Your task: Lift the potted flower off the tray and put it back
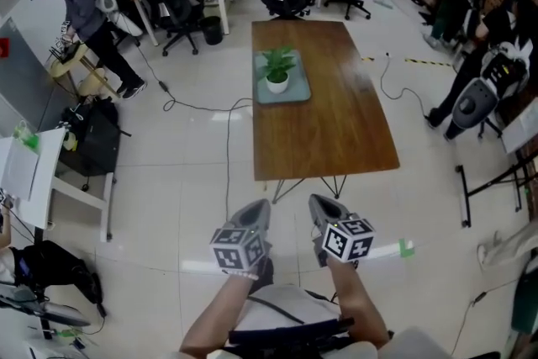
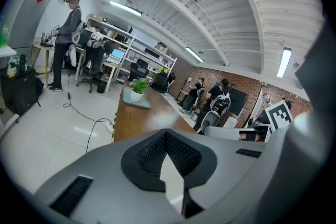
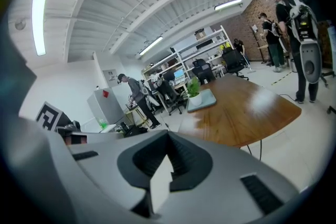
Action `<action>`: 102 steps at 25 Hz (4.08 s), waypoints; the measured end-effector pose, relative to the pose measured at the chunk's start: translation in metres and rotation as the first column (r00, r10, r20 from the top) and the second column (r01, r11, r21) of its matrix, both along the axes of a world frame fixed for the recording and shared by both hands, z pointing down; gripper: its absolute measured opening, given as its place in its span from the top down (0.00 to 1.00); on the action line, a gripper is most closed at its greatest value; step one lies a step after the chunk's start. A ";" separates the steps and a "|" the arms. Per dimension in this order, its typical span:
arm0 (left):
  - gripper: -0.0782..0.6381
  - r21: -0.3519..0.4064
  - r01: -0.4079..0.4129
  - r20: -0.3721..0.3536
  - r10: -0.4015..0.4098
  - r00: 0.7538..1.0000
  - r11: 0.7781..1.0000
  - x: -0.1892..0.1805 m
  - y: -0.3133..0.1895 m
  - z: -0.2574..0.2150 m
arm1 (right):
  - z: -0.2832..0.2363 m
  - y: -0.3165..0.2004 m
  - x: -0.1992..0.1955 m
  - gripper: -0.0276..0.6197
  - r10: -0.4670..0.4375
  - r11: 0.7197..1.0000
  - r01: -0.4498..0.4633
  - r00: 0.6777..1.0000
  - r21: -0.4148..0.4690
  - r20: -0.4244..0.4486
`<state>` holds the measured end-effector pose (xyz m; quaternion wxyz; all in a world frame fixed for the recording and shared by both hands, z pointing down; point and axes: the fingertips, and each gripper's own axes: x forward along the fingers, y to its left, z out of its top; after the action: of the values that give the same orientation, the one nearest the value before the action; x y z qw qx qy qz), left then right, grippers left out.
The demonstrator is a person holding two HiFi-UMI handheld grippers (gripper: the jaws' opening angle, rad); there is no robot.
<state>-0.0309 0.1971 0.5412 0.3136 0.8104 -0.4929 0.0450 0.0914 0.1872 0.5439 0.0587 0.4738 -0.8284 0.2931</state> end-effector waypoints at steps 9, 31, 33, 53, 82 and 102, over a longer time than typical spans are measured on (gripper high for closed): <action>0.90 0.035 -0.075 -0.003 0.076 0.997 0.997 -0.012 -0.096 -0.019 | -0.015 -0.100 -0.023 0.94 0.055 0.998 -0.055 0.998 0.023 -0.013; 0.90 0.027 -0.185 -0.008 0.185 0.983 0.982 -0.028 -0.194 -0.014 | -0.011 -0.214 -0.037 0.94 0.154 0.988 -0.152 0.986 0.035 -0.060; 0.90 0.033 -0.187 -0.010 0.187 0.982 0.982 -0.022 -0.203 -0.015 | -0.012 -0.229 -0.032 0.94 0.148 0.989 -0.145 0.986 0.043 -0.077; 0.90 -0.010 -0.172 0.011 0.172 0.985 0.985 0.026 -0.320 -0.005 | 0.034 -0.419 -0.001 0.76 0.183 0.981 -0.185 0.982 -0.054 -0.054; 0.90 -0.117 -0.086 -0.011 0.086 0.996 0.989 0.021 -0.378 0.025 | 0.133 -0.523 -0.027 0.77 0.213 0.953 -0.220 0.975 -0.209 -0.056; 0.90 -0.126 -0.052 -0.010 0.051 0.999 0.991 0.006 -0.374 0.033 | 0.134 -0.529 -0.020 0.90 0.258 0.943 -0.275 0.960 -0.188 -0.109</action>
<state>-0.0247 -0.1766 0.5740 0.3646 0.8016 -0.4668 0.0814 0.0713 -0.3413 0.6781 0.1007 0.5847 -0.7196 0.3606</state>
